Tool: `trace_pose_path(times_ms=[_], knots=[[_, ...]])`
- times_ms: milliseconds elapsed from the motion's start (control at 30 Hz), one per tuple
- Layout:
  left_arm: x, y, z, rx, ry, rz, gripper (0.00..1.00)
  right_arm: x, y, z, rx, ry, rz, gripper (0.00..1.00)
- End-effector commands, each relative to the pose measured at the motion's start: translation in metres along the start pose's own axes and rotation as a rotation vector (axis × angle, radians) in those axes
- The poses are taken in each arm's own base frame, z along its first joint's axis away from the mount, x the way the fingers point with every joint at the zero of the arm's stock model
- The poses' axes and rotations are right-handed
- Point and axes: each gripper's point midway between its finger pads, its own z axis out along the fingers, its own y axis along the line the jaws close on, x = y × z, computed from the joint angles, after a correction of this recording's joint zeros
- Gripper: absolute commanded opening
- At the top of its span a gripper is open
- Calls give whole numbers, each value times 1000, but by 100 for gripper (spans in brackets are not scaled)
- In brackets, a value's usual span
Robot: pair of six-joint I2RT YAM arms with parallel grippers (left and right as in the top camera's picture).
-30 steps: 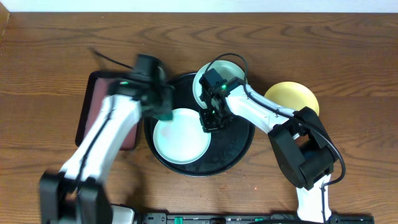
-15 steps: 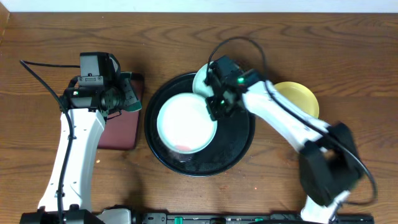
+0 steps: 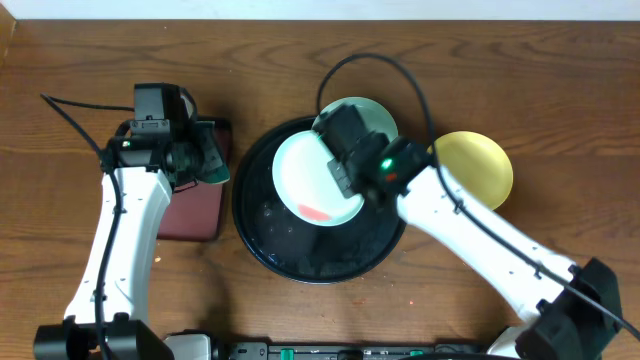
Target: Clean dirty plates on tray and stack at the side
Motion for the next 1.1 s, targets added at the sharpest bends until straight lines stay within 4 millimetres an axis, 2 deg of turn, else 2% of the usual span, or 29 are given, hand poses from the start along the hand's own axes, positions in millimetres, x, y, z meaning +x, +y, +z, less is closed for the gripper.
trace_pose_path(times_ms=[0, 233, 433, 700, 1067], knots=[[-1, 3, 3, -17, 16, 14, 8, -13, -17, -25, 179, -95, -19, 1], [7, 7, 9, -31, 59, 10, 8, -14, -24, -49, 385, -179, -4, 1], [7, 7, 9, -32, 60, 9, 7, -18, -22, -71, 497, -262, -28, 1], [8, 7, 9, -33, 64, 6, 7, -31, -27, -112, 706, -431, -34, 1], [14, 9, 8, -42, 88, 4, 7, -28, -18, -113, 671, -448, -10, 1]])
